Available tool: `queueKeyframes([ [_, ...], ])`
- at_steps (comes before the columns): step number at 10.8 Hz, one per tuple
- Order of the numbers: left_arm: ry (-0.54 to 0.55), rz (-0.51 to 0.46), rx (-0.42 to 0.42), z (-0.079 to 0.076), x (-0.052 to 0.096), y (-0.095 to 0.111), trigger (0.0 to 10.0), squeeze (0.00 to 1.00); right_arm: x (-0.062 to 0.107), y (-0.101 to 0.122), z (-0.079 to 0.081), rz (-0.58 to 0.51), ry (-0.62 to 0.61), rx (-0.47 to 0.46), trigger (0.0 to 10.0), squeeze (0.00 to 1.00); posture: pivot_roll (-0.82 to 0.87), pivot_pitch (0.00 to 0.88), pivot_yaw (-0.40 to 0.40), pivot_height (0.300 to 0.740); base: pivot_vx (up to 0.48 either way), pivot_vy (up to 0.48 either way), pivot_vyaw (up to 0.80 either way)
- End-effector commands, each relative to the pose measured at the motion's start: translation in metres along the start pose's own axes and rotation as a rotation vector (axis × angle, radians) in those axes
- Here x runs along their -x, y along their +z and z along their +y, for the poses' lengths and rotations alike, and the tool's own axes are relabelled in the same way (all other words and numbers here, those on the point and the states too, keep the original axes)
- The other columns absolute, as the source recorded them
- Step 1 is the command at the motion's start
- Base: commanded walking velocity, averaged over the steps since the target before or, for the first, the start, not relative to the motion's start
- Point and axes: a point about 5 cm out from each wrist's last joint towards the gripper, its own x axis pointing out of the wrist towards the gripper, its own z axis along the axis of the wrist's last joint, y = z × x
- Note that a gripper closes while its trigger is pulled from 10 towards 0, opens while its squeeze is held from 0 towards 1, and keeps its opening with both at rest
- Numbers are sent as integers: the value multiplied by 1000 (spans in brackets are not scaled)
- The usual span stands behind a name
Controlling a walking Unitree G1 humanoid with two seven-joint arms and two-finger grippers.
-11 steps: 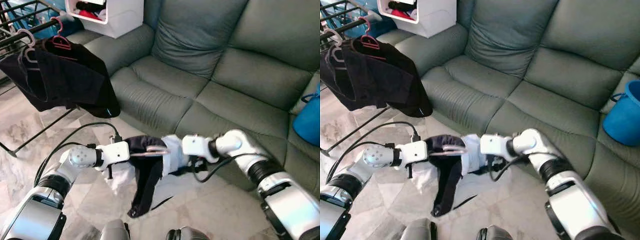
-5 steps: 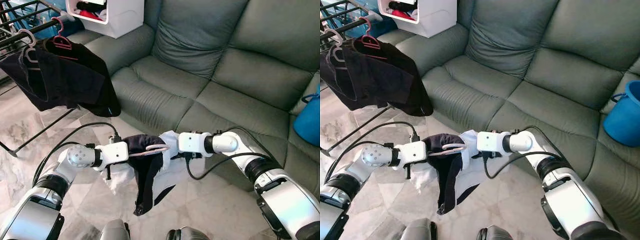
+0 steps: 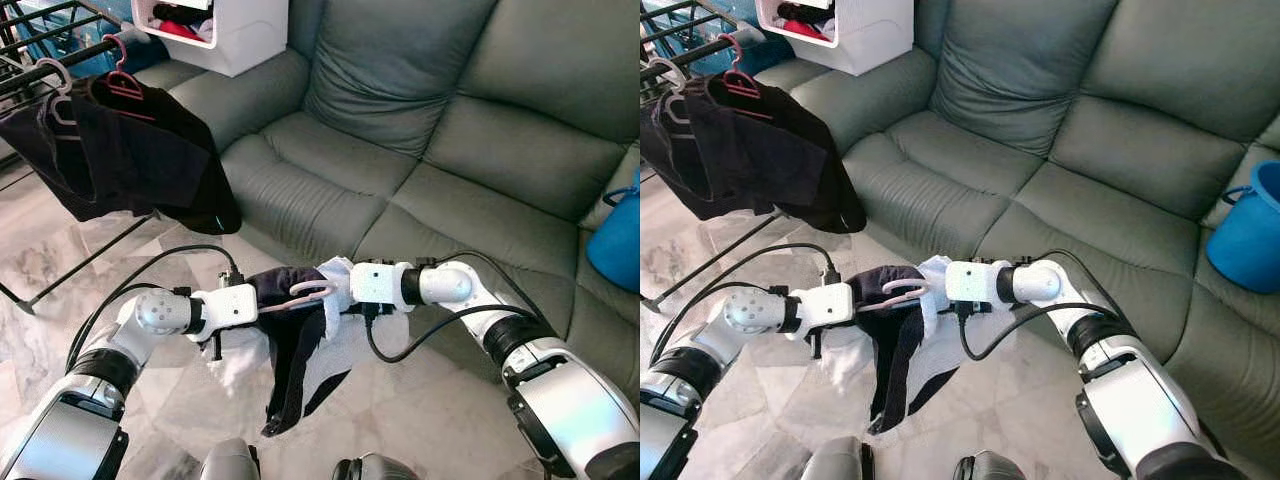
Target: Hang hanger
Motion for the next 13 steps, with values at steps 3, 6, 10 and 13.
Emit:
queueKeyframes([
  [3,-4,-60,-59,4,-7,17,0,0,0,-2,3,21,81,-5,0,0,-70,0,-45,740,0,0,0],
  [6,-6,-61,-59,4,-7,17,0,0,2,-11,14,64,158,-40,0,0,-68,0,-46,740,0,0,0],
  [10,-3,-56,-56,5,-8,17,0,0,5,-15,18,71,168,-65,0,0,-68,0,-48,740,0,0,0],
  [13,2,-56,-53,5,-8,17,0,0,6,-11,10,28,79,-68,0,0,-66,0,-52,740,0,0,0],
])
